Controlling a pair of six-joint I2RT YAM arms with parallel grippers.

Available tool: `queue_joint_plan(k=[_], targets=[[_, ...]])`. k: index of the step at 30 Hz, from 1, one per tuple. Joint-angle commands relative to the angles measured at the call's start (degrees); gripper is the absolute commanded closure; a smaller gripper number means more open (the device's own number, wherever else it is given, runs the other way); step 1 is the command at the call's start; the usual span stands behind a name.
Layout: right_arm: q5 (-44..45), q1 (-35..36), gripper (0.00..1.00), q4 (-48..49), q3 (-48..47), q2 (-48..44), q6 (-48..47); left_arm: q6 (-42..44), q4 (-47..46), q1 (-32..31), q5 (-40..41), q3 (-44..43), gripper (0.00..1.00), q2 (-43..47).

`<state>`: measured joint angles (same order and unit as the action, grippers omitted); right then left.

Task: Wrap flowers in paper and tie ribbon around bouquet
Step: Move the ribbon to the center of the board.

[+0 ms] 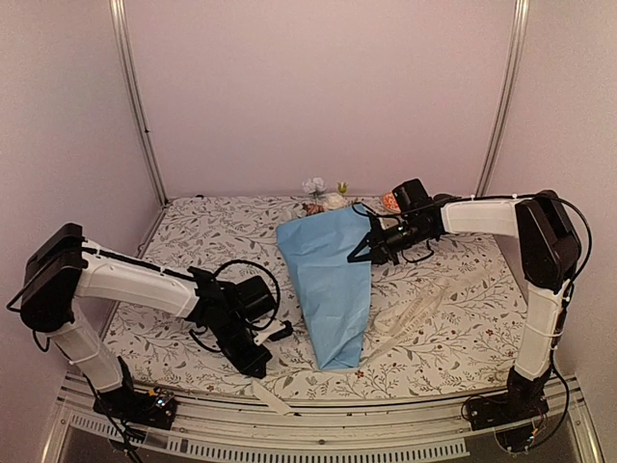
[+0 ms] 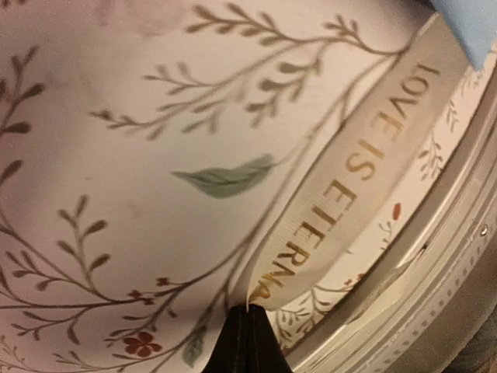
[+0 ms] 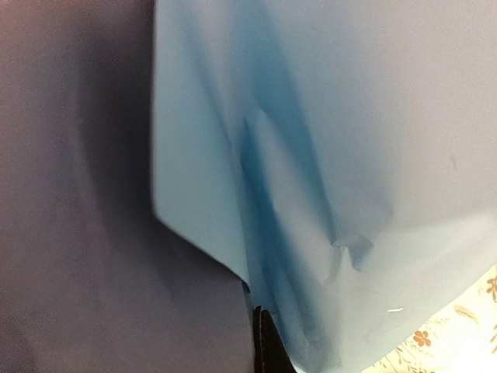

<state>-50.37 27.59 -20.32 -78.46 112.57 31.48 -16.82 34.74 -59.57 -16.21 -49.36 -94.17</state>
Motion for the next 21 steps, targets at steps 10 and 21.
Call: queue_joint_plan(k=[10,21], targets=[[-1.7,-1.1,1.0,-2.5,-3.5,-1.3,-0.5,5.0,-4.0,22.1,7.3,-2.8,1.0,-1.7],[4.6,-1.2,1.0,-3.5,-1.2,2.0,-2.4,2.4,-13.6,39.2,13.1,-11.3,1.0,-2.4]])
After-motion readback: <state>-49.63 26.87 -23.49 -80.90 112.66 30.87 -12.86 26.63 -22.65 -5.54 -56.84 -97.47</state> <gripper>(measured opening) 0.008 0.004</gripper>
